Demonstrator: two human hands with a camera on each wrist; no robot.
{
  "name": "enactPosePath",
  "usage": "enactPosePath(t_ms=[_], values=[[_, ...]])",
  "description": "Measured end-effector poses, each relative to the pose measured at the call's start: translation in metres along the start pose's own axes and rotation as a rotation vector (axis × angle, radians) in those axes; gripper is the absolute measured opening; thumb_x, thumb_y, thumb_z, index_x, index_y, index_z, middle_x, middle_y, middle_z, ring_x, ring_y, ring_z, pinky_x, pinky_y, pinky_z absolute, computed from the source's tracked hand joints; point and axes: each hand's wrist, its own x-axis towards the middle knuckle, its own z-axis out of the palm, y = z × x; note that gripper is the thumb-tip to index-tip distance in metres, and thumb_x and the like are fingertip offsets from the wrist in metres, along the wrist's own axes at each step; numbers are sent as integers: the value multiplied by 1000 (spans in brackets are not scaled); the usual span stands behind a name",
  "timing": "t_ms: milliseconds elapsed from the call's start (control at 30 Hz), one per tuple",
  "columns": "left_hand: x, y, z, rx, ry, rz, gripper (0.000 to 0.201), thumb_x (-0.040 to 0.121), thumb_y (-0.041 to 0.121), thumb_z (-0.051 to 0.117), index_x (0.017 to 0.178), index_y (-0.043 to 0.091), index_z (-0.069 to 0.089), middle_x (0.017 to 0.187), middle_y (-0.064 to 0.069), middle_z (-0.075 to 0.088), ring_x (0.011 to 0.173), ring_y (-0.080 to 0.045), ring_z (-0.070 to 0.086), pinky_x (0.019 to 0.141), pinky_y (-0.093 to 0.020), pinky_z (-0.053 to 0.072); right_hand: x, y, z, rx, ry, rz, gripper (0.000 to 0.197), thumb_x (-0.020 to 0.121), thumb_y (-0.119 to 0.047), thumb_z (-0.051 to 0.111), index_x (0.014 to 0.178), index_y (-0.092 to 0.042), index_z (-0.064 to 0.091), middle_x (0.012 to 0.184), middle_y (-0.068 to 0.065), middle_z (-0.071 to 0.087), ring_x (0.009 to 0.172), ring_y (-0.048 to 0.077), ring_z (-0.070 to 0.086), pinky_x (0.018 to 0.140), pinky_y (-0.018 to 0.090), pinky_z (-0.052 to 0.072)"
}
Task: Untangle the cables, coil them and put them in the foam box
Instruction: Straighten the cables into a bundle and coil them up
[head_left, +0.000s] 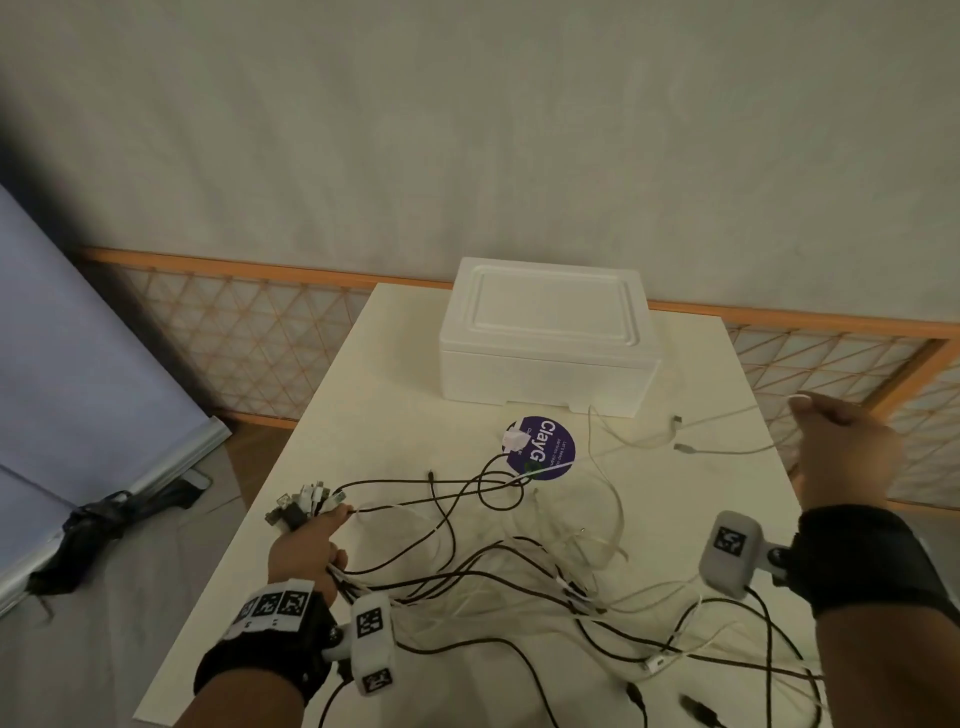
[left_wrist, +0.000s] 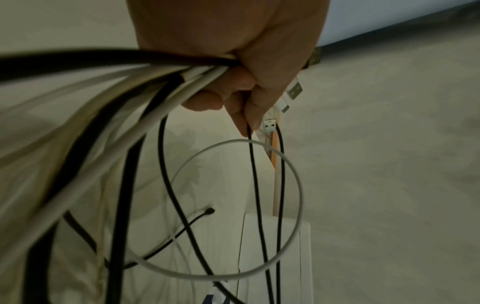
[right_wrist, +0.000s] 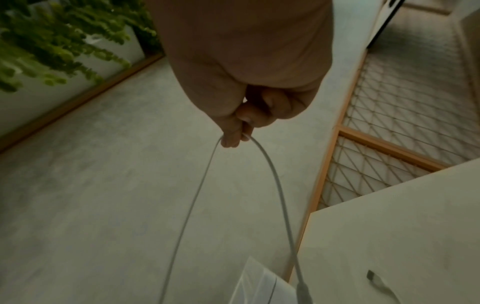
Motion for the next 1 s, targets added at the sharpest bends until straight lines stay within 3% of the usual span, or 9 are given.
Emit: enactPosePath(t_ms=[133,267,433,567,667,733,833,900,1000], values=[[-5,0,1,-17,-49,21,14,79,18,75,83,5,70,69,-11,47,26,-10,28,50,-30,33,5,1,-6,6,31,-36,24,84,-31,67,102,-16,72,97,2,71,93,18,65,82,31,48],[-21,7,14,0,-179,94,17,80,20,74,89,6,75,77,-13,54,36,-11,27,51,-31,35,-17,-20,16,-278,-399,-127,33,80,-20,73,111,-13,67,101,3,68,90,21,62,80,32,46],[-56,22,39,14,-358,258,8,86,14,69,88,7,72,87,-12,74,38,-7,29,52,-30,32,-105,-58,60,-288,-780,-425,29,78,-25,76,106,-24,68,104,-8,60,76,-3,56,66,3,37],[-77,29,47,51,-462,329,14,87,11,66,97,3,71,86,-14,74,39,-4,35,53,-29,34,-169,-60,96,-499,-1267,-528,72,74,-53,72,136,-27,47,133,-7,49,123,9,46,101,23,37],[-87,33,42,20,-550,344,13,88,9,62,98,4,69,94,-11,75,39,-2,38,54,-27,34,-181,-55,111,-534,-1255,-598,31,85,-37,65,110,-18,60,108,-2,62,99,13,57,91,34,47],[-86,34,35,5,-563,356,13,89,9,61,99,5,68,96,-11,75,40,-2,41,53,-27,33,-176,-59,113,-446,-1237,-613,13,87,-27,60,86,-13,61,83,-5,61,77,9,56,76,28,48],[-76,31,26,-15,-522,356,12,90,13,60,98,6,67,92,-10,75,37,-3,35,50,-24,34,-160,-73,109,-239,-1284,-399,19,79,-27,73,92,-16,64,82,-8,62,73,6,57,64,13,44],[-70,28,22,-62,-466,359,12,91,15,59,92,5,66,76,-6,73,38,-4,33,44,-21,35,-146,-77,111,-112,-1187,-244,26,77,-34,74,93,-17,62,83,-6,62,76,12,61,66,21,48],[-65,25,17,-149,-419,347,18,93,18,57,83,5,65,54,1,53,42,-5,37,41,-19,34,-127,-77,114,-513,-887,-340,41,82,-45,65,106,-13,53,99,2,56,91,22,59,76,30,47]])
